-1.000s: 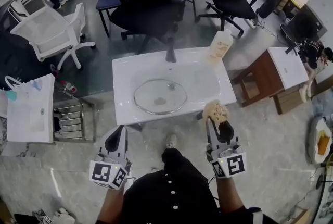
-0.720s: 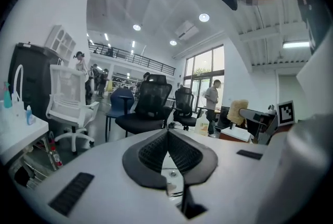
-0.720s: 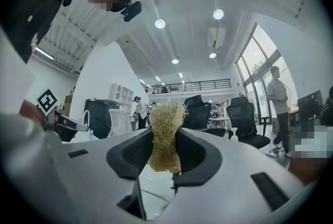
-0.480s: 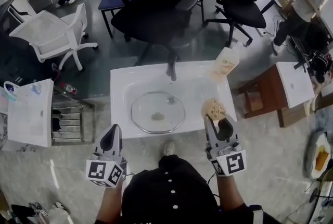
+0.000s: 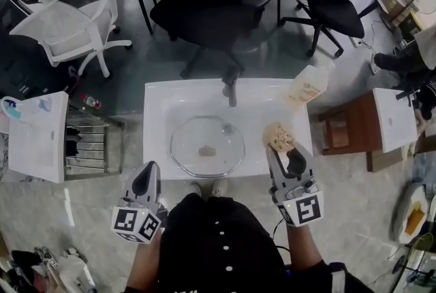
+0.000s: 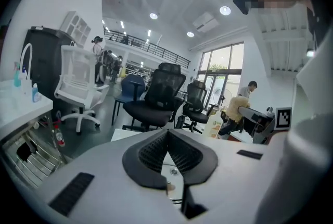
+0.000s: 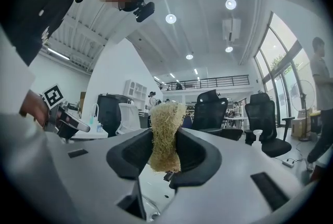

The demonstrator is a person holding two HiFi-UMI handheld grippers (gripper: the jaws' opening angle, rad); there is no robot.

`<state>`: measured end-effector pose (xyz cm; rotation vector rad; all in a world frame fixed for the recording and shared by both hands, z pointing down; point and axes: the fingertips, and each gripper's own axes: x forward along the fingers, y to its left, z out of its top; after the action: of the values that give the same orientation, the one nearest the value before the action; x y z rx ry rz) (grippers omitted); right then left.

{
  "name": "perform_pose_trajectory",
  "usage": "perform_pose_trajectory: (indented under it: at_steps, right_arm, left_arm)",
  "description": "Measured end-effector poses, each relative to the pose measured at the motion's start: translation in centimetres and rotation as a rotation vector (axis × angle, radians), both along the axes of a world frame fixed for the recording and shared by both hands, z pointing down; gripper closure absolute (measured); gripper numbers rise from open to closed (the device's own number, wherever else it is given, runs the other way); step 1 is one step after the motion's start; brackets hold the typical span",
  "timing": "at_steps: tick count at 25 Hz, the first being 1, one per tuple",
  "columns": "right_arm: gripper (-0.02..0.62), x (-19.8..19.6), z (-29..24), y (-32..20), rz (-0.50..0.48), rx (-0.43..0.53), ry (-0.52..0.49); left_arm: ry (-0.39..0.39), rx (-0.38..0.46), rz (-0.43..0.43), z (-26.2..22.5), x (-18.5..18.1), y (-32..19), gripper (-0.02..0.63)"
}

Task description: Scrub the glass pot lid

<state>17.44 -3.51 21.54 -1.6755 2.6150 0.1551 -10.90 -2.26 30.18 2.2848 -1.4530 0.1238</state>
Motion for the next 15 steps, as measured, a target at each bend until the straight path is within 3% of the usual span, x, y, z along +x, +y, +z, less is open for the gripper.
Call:
perform_pose_trajectory:
  at_steps: [5, 12, 15]
  right_arm:
    - [0.451, -1.7, 1.3, -1.6, -0.04, -0.019, 0.061]
    - [0.451, -4.9, 4.2, -4.6, -0.107, -0.05, 0.211]
    - [0.451, -5.9, 6.7, -5.8, -0.136, -0.086, 0.264]
  left_arm:
    - [0.056, -0.12, -0.014, 3.4, -1.1, 0.2, 0.583]
    - [0.213, -0.351, -0.002, 10.1, -1.6, -0.4, 0.583]
    - [0.23, -0.449, 0.021, 13.5, -1.0, -0.5, 0.583]
